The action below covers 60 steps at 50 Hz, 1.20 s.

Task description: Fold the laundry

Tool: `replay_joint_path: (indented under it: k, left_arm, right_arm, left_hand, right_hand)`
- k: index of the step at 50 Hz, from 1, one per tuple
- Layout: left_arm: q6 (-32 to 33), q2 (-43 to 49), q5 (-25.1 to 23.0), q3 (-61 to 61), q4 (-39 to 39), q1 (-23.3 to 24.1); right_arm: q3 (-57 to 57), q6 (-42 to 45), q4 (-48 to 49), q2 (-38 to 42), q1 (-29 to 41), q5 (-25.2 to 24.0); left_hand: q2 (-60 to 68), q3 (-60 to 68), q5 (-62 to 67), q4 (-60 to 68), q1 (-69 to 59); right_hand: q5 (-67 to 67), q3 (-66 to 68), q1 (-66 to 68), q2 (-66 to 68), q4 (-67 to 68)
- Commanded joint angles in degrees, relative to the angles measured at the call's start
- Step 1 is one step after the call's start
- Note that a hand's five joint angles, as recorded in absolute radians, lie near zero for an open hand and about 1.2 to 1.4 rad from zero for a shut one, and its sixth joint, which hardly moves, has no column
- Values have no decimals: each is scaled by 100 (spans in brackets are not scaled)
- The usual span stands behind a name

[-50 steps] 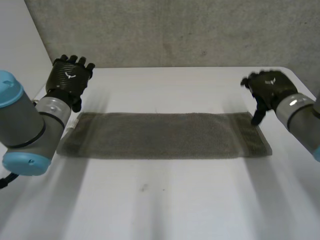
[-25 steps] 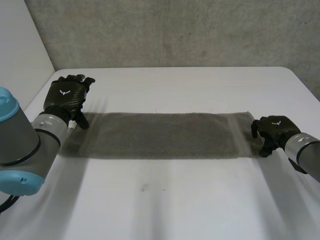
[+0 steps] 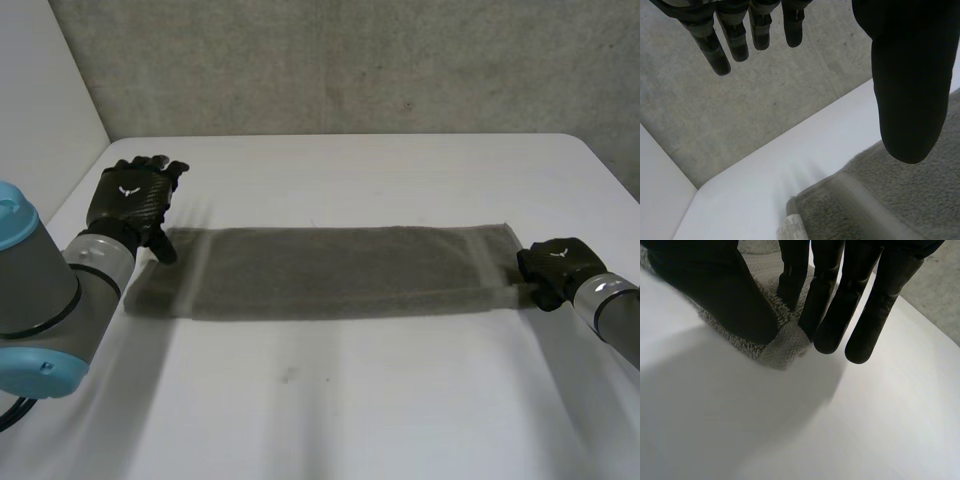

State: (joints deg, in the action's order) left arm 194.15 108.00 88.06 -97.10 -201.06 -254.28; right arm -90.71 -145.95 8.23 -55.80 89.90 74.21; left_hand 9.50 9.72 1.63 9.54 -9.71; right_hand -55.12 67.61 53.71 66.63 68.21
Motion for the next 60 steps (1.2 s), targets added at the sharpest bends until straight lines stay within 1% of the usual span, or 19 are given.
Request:
replay_joint_path:
  k: [1, 7, 16, 18, 19, 21, 24, 26, 27, 30, 33, 40, 45, 46, 47, 48, 49, 55, 60]
  left_arm:
    - [-9, -77, 0, -37, -3, -17]
    - [-9, -165, 0, -81, -3, -52]
    - [-9, -235, 0, -98, -3, -69]
    - [-9, -235, 0, -98, -3, -69]
    - [-9, -235, 0, -98, -3, -69]
    - [0, -244, 0, -98, -3, -69]
    - [-9, -244, 0, -107, -3, -69]
    - [0, -244, 0, -116, -3, -69]
    - [0, -244, 0, -116, -3, -69]
    - [-9, -305, 0, -142, -3, -69]
    - [0, -314, 0, -177, -12, -69]
    - [-9, -306, 0, -204, -21, -43]
    - [-9, -297, 0, -212, -21, -17]
    - [-9, -297, 0, -221, -21, -17]
    - [-9, -297, 0, -221, -21, -17]
    - [-9, -288, 0, -239, -29, -8]
    - [-9, -288, 0, -247, -30, 1]
    - [-9, -279, 0, -283, -30, 18]
    - [0, -279, -8, -335, -29, 194]
  right_arm:
    - [88, 610, -49, 8, -481, 137]
    - [448, 1032, -312, -71, -1070, 549]
    - [897, 1016, -621, -494, -1001, 630]
    - [1107, 745, -603, -800, -293, 595]
    - [1108, 743, -603, -801, -289, 594]
    - [1388, 498, -586, -880, 603, 586]
    - [1539, 409, -542, -854, 1029, 568]
    - [1766, 374, -332, -627, 1878, 411]
    - [1767, 374, -331, -625, 1882, 410]
    - [2065, 383, 160, -65, 3222, 103]
    - [2232, 409, 345, 400, 3909, -55]
    - [2593, 436, 478, 1456, 4878, -153]
    - [2655, 436, 487, 1651, 5028, -92]
    - [2655, 436, 487, 1625, 5037, -65]
    - [2655, 436, 487, 1625, 5037, -65]
    - [2646, 418, 469, 1564, 5020, 5]
    - [2638, 383, 443, 1441, 4994, 136]
    - [2418, 102, 364, 640, 4703, 761]
    - [1559, -1257, 93, -518, 3739, 1025]
  left_hand:
    - [50, 28, -163, 46, -29]
    - [50, 28, -163, 46, -29]
    - [50, 28, -163, 46, -29]
    - [50, 28, -163, 46, -29]
    - [50, 28, -163, 46, -29]
    - [50, 28, -163, 46, -29]
    - [50, 28, -163, 46, -29]
    - [50, 28, -163, 46, -29]
    - [50, 28, -163, 46, -29]
    - [50, 28, -163, 46, -29]
    - [50, 28, -163, 46, -29]
    - [50, 28, -163, 46, -29]
    - [50, 28, -163, 46, -29]
    - [50, 28, -163, 46, -29]
    - [50, 28, -163, 46, -29]
    - [50, 28, -163, 46, -29]
    - [50, 28, -163, 46, -29]
    - [50, 28, -163, 46, -29]
    - [50, 28, -163, 46, -29]
  right_hand:
    - [-1488, 1239, 2629, 1337, 1179]
    - [-1488, 1239, 2629, 1337, 1179]
    - [-1488, 1239, 2629, 1337, 1179]
    - [-1488, 1239, 2629, 1337, 1179]
    - [-1488, 1239, 2629, 1337, 1179]
    - [-1488, 1239, 2629, 1337, 1179]
    - [-1488, 1239, 2629, 1337, 1179]
    - [-1488, 1239, 2629, 1337, 1179]
    - [-1488, 1239, 2629, 1337, 1179]
    - [-1488, 1239, 2629, 1337, 1179]
    - [-1488, 1239, 2629, 1337, 1179]
    - [-1488, 1239, 2629, 1337, 1179]
    - [-1488, 1239, 2629, 1337, 1179]
    - [854, -1104, 287, -1005, -1163]
    - [877, -1127, 264, -1029, -1186]
    - [4291, -4541, -3150, -4443, -4601]
    - [5512, -5761, -4371, -5663, -5821]
    - [5512, -5761, -4371, -5663, -5821]
    - [5512, -5761, -4371, -5663, -5821]
